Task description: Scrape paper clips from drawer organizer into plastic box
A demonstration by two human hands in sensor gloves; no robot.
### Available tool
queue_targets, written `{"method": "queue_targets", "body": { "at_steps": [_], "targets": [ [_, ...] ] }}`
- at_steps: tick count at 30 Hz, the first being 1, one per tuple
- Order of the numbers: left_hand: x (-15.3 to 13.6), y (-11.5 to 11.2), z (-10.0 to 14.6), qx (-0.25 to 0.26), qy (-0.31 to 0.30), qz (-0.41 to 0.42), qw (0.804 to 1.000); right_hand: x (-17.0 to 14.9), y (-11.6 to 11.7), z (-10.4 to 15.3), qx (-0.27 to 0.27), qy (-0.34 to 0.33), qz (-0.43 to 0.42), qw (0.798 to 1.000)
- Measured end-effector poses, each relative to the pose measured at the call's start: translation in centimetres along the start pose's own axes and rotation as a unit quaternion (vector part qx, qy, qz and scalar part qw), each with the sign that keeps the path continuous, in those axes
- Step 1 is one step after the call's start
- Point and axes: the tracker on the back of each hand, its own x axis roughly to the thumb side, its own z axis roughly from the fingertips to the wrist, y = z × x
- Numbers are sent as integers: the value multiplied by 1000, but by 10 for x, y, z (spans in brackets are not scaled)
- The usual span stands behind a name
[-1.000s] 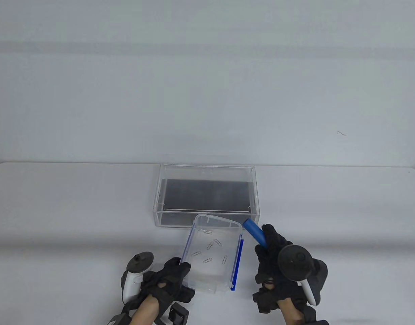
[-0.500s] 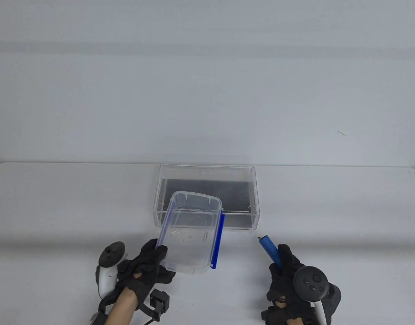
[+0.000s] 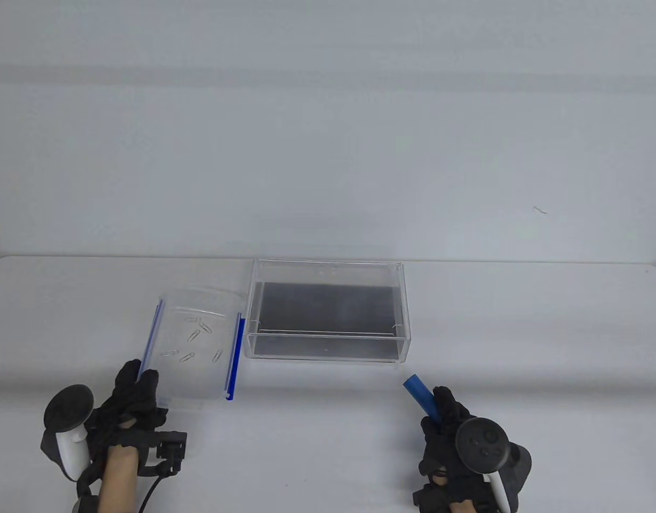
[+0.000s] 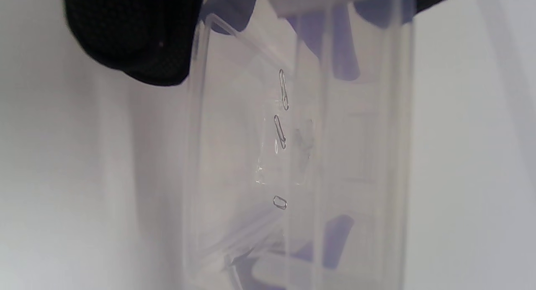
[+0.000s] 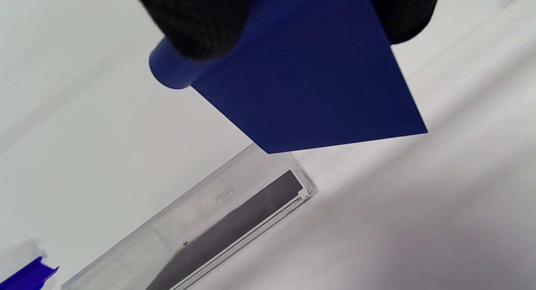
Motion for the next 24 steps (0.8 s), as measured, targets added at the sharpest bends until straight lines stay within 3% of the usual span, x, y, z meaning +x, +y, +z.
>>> {"method": "queue_targets", "body": {
  "at_steps": [6,15,24],
  "targets": [
    [-24,26,-10,33,55,-30,997,2,4,0,14,-2,5,1000],
    [-45,33,-17,-6,140,-61,988,3,7,1,25,-2,8,1000],
    [-41,38,-21,36,153,-206,966,2,6,2,30,5,12,999]
  ]
}}
